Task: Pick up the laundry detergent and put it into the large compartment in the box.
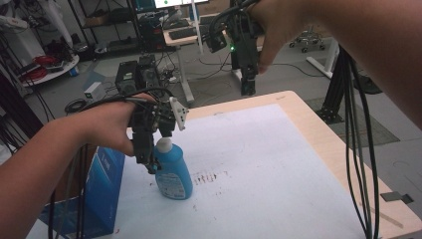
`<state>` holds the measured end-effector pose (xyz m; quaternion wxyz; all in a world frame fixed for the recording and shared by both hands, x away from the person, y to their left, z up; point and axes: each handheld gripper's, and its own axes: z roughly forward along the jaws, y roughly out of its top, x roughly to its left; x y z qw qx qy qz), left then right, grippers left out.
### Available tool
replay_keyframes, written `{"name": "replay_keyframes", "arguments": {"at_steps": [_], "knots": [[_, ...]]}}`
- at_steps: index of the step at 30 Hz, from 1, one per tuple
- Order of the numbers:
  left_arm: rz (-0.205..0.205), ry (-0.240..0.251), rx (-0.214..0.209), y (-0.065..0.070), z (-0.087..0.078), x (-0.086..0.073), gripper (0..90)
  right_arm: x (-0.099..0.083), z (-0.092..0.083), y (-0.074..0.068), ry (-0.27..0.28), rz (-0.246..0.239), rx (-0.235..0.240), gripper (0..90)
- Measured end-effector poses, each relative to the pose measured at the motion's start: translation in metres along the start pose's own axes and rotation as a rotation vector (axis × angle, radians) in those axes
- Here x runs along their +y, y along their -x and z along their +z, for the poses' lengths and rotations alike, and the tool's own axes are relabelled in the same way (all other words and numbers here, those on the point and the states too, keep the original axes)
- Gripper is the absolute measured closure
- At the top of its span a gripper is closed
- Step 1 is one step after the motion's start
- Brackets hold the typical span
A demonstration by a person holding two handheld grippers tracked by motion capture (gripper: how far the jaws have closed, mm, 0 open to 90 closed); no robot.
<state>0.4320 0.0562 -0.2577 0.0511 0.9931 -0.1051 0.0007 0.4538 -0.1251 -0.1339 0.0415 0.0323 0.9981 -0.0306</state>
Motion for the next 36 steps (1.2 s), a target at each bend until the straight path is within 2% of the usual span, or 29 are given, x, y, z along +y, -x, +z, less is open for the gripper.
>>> {"name": "replay_keyframes", "arguments": {"at_steps": [4,9,14,21,27,29,36], "knots": [[-0.010,0.005,-0.008,0.000,0.008,-0.001,2.1,0.000,0.000,0.000,0.004,0.006,-0.002,2.4],[-0.042,0.007,-0.017,-0.004,0.020,-0.003,2.1,0.002,0.000,-0.001,-0.003,-0.004,-0.003,2.4],[-0.043,0.014,-0.020,-0.006,0.025,-0.003,2.1,0.005,0.001,-0.002,-0.001,-0.010,-0.006,2.4],[-0.017,0.013,-0.017,-0.006,0.031,-0.004,2.2,0.005,0.002,-0.001,-0.006,-0.011,-0.007,2.4],[-0.010,-0.015,-0.016,-0.008,0.038,-0.005,2.2,0.005,0.002,-0.001,-0.006,-0.003,-0.006,2.4],[-0.009,-0.031,-0.014,-0.009,0.040,-0.005,2.2,0.006,0.003,0.001,0.001,-0.022,-0.008,2.4],[-0.008,-0.039,-0.005,-0.011,0.043,-0.005,2.2,0.007,0.004,0.000,-0.008,-0.010,-0.005,2.4]]}}
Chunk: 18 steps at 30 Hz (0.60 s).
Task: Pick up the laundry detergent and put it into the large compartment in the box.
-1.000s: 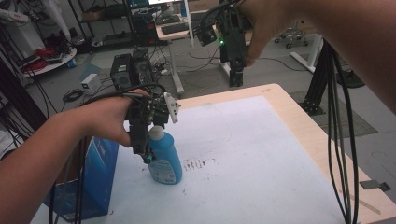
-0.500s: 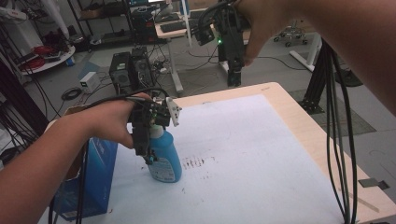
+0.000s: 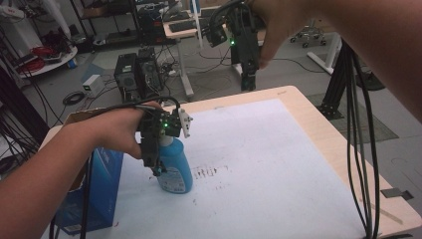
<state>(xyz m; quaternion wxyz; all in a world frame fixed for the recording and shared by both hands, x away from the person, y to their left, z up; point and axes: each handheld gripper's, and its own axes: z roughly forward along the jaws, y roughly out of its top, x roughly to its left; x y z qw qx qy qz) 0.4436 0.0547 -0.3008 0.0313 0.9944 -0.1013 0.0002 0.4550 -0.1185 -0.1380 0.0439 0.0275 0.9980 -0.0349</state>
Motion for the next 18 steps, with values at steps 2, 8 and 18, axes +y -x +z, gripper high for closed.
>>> {"name": "replay_keyframes", "arguments": {"at_steps": [2,8,18], "knots": [[0.000,-0.001,0.001,-0.0005,0.0008,-0.0001,2.2,-0.0004,-0.0001,0.0001,0.001,0.004,-0.001,2.4],[-0.006,-0.013,0.003,-0.0019,0.0018,-0.0010,2.2,-0.0011,0.0000,0.0002,0.003,0.005,-0.001,2.4],[-0.003,-0.019,0.027,-0.0005,0.0006,-0.0018,8.1,0.0007,0.0006,-0.0003,0.002,-0.004,-0.002,2.4]]}}
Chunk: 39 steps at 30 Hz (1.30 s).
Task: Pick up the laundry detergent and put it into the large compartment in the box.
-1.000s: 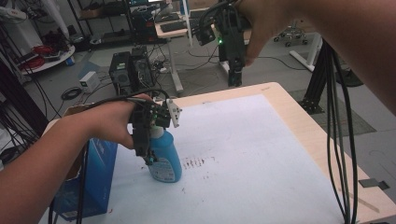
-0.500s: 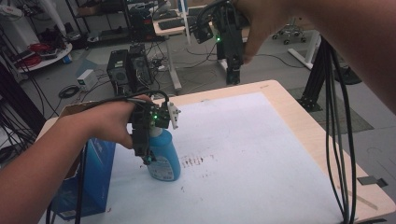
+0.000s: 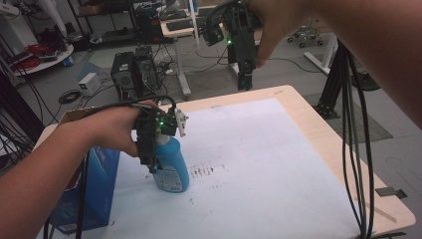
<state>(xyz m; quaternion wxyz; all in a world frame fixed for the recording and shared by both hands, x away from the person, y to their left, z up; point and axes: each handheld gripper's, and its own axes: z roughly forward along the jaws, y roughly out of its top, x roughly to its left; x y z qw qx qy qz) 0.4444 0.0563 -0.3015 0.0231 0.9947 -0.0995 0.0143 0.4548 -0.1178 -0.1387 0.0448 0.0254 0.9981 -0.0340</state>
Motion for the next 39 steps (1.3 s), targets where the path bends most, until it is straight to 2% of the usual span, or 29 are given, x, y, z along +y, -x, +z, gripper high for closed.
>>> {"name": "replay_keyframes", "arguments": {"at_steps": [2,5,9,11,20,27,33,39], "knots": [[0.003,-0.006,0.006,0.0003,0.0001,0.0001,8.1,0.0001,-0.0001,-0.0002,0.003,0.001,-0.001,2.4],[0.003,-0.010,-0.007,0.0003,-0.0003,0.0002,13.3,0.0003,-0.0004,-0.0006,0.004,0.003,0.001,2.4],[0.001,-0.010,-0.007,0.0007,-0.0003,0.0010,13.8,0.0003,0.0001,-0.0003,0.001,0.000,-0.002,2.4],[0.003,-0.011,-0.014,0.0006,-0.0006,0.0009,18.5,0.0002,0.0002,0.0000,0.002,0.004,-0.001,2.4],[0.000,-0.009,-0.006,-0.0003,-0.0006,0.0003,18.6,0.0011,0.0027,0.0012,0.002,0.001,0.003,2.4],[0.000,-0.022,-0.011,0.0003,-0.0006,-0.0008,24.3,0.0014,0.0028,0.0016,0.004,0.000,0.002,2.4],[0.005,-0.022,-0.005,0.0014,-0.0011,0.0005,24.7,0.0015,0.0029,0.0012,0.001,0.004,0.003,2.4],[0.007,-0.022,-0.006,0.0017,-0.0008,0.0012,26.5,0.0028,0.0032,0.0019,0.003,-0.010,0.001,2.4]]}}
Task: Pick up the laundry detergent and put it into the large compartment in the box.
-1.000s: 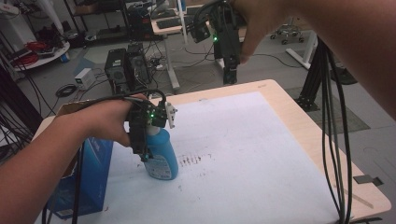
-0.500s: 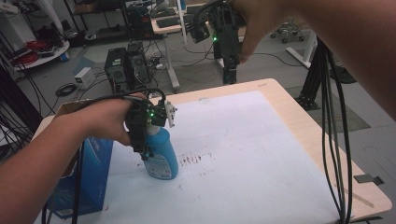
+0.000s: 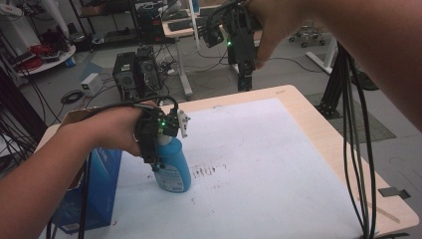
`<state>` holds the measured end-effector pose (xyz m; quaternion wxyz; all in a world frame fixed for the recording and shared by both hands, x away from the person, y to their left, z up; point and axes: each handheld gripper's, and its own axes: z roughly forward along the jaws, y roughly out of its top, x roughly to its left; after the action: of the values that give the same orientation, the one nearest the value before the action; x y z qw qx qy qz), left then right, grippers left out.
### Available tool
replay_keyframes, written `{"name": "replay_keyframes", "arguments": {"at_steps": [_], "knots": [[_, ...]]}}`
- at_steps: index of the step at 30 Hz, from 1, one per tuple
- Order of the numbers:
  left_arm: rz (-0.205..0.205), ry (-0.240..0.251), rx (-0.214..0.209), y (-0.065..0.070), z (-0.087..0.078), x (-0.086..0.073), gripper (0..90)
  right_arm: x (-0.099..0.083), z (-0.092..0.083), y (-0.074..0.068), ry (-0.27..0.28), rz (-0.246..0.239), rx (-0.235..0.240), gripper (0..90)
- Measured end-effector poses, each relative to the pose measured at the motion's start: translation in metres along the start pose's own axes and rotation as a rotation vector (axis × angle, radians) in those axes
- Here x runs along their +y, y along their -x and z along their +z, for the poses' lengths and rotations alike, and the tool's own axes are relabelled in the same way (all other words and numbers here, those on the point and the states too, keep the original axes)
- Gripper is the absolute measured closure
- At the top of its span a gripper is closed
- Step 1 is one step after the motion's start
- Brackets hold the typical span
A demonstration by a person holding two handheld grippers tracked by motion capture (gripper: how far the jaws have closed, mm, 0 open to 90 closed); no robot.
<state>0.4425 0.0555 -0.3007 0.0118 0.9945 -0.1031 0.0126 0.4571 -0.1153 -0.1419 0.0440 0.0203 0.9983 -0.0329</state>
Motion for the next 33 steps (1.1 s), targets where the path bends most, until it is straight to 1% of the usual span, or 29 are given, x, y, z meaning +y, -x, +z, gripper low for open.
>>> {"name": "replay_keyframes", "arguments": {"at_steps": [2,4,5,7,10,12,14,16,18,22,25,27,28,31,33], "knots": [[-0.005,-0.005,0.005,0.000,0.000,0.000,27.5,0.000,0.000,-0.001,-0.001,0.008,-0.001,2.4],[-0.010,-0.010,0.006,-0.001,0.001,0.000,27.6,0.000,0.001,0.000,-0.004,0.002,-0.005,2.4],[-0.011,-0.009,0.007,-0.001,0.001,0.000,27.5,0.000,0.001,-0.001,-0.005,0.011,-0.005,2.4],[-0.011,-0.009,0.011,-0.001,0.001,0.000,27.5,-0.001,0.001,0.000,-0.007,0.006,-0.006,2.4],[-0.014,-0.012,0.013,-0.002,0.002,0.000,27.7,-0.001,0.001,0.000,-0.011,0.017,-0.007,2.4],[-0.011,-0.009,0.009,-0.002,0.002,0.001,31.8,-0.002,0.001,0.001,-0.011,0.018,-0.006,2.4],[-0.008,-0.016,0.013,-0.002,0.003,0.001,31.8,-0.002,0.002,0.001,-0.008,0.011,-0.006,2.4],[-0.006,-0.017,0.003,-0.002,0.004,0.001,34.1,-0.002,0.002,0.002,-0.009,0.008,-0.005,2.4],[-0.004,-0.015,0.002,-0.002,0.004,0.001,36.3,-0.002,0.003,0.001,-0.012,0.016,-0.005,2.5],[0.003,-0.016,-0.001,-0.001,0.003,0.001,37.2,-0.001,0.005,0.001,-0.018,0.010,-0.002,2.5],[-0.008,-0.016,-0.004,0.000,0.002,0.000,38.3,-0.001,0.007,0.000,-0.027,0.021,0.000,2.5],[-0.008,-0.016,-0.004,0.000,0.002,0.000,38.5,-0.001,0.007,0.000,-0.030,0.018,0.001,2.5],[-0.024,-0.022,-0.004,0.003,0.001,0.001,38.7,-0.001,0.006,0.000,-0.029,0.019,0.002,2.5],[-0.035,-0.027,-0.019,0.007,-0.002,0.002,38.8,-0.002,0.006,0.000,-0.024,0.014,-0.001,2.5],[-0.040,-0.029,-0.026,0.009,-0.007,0.003,38.9,-0.002,0.005,-0.001,-0.021,0.012,-0.003,2.5]]}}
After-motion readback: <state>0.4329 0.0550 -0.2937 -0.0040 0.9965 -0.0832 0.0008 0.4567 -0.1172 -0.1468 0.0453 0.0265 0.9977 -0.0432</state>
